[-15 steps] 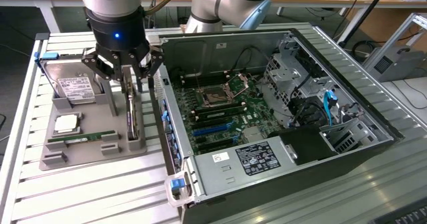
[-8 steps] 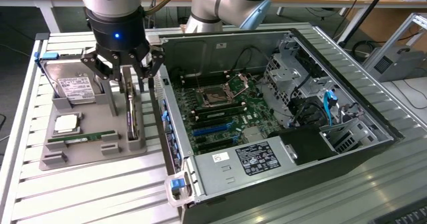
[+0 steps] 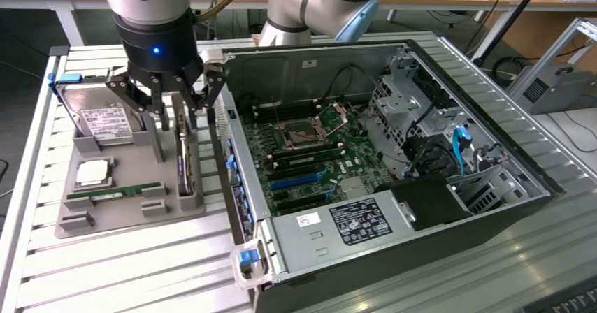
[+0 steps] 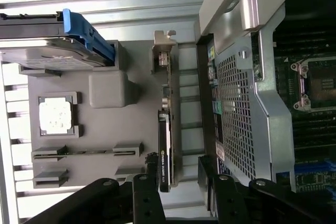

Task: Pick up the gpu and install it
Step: 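Pick up the gpu and move the gpu toward the slot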

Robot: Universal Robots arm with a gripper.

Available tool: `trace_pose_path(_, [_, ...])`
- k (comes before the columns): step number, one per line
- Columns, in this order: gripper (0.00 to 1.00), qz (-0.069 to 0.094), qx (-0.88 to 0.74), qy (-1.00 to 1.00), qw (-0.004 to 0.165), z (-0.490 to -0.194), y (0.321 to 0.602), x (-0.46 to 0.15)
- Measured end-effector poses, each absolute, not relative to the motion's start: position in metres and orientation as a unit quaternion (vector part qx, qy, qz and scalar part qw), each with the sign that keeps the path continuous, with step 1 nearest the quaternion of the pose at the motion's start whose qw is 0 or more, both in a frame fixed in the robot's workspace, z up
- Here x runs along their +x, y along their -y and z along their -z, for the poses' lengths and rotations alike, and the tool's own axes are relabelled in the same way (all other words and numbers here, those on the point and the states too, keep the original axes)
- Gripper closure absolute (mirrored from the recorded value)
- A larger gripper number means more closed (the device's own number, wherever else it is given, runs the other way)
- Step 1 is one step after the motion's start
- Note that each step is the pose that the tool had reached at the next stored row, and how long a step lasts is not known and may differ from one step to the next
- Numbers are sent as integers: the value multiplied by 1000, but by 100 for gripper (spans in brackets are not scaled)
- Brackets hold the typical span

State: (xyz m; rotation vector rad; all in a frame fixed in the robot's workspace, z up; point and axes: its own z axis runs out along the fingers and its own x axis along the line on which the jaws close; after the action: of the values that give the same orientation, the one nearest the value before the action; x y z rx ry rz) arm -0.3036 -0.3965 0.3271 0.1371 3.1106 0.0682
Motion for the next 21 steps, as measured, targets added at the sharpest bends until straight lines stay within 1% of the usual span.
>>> trace_pose_path(3, [56, -22, 44, -999, 14, -326, 397, -305])
trace_pose_path(5, [56, -22, 44, -999, 14, -325, 409, -306])
trace_pose_path(7, [56, -22, 44, -999, 14, -325, 414, -306])
trace_pose_path(16, [56, -22, 44, -999, 14, -311, 415, -308])
trace_pose_path(21, [56, -22, 44, -999, 14, -309, 415, -311])
